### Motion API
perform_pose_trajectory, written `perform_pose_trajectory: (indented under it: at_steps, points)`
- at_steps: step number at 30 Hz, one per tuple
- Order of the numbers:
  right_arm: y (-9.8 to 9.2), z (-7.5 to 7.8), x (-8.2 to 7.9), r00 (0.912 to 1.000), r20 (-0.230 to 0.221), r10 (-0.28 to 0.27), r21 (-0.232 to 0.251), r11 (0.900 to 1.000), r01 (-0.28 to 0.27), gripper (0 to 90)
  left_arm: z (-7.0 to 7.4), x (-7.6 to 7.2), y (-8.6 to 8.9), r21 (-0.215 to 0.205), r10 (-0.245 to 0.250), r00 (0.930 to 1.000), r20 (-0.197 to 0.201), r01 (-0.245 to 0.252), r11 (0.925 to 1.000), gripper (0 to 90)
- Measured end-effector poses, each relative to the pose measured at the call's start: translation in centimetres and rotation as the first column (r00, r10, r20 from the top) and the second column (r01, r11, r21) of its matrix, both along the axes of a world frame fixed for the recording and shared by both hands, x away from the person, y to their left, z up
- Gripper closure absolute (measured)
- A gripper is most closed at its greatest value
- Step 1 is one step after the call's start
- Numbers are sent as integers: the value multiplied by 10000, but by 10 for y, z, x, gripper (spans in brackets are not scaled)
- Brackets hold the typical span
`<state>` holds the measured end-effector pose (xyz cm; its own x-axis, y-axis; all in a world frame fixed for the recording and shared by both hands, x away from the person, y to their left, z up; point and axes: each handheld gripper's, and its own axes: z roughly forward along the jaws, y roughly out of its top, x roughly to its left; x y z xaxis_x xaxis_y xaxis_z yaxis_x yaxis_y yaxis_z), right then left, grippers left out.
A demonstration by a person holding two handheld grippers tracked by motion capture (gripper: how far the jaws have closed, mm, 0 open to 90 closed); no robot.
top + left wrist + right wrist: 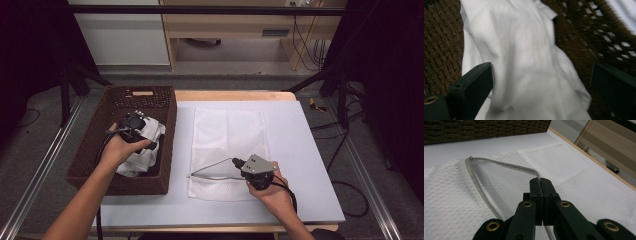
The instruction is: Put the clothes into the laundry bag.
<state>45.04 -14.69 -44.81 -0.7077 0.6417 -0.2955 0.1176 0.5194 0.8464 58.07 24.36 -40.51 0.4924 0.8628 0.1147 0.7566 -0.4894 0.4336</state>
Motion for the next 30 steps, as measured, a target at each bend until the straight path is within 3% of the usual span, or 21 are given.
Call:
perform_pose_trajectory:
  at_steps: [3,5,10,14,21,28,30]
  points:
    - [1,-1,0,10000,-65,-41,-61,10000,41,894,-9,9,4,268,271,9996,24,-271,9993,39]
    - [0,0,0,10000,-64,-4,-66,10000,4,894,-17,15,8,361,644,9975,-283,-634,9973,41]
    - [0,0,-1,9999,-91,78,-41,10000,-78,894,-27,20,12,-89,584,9949,-818,-594,9982,8]
    - [-1,0,-1,9999,-114,78,-3,10000,-78,894,-34,20,8,-213,185,9937,-1106,-210,9996,1]
    - [-2,0,-1,9999,-141,60,-15,10000,-60,894,-44,24,6,-112,151,9939,-1090,-165,9998,12]
    - [-1,-1,1,9998,-190,15,-38,10000,-15,894,-36,24,14,-67,128,9943,-1057,-136,9999,273]
    - [-1,-1,1,9998,-183,-13,-43,10000,12,894,-33,23,15,112,109,9948,-1009,-98,9999,422]
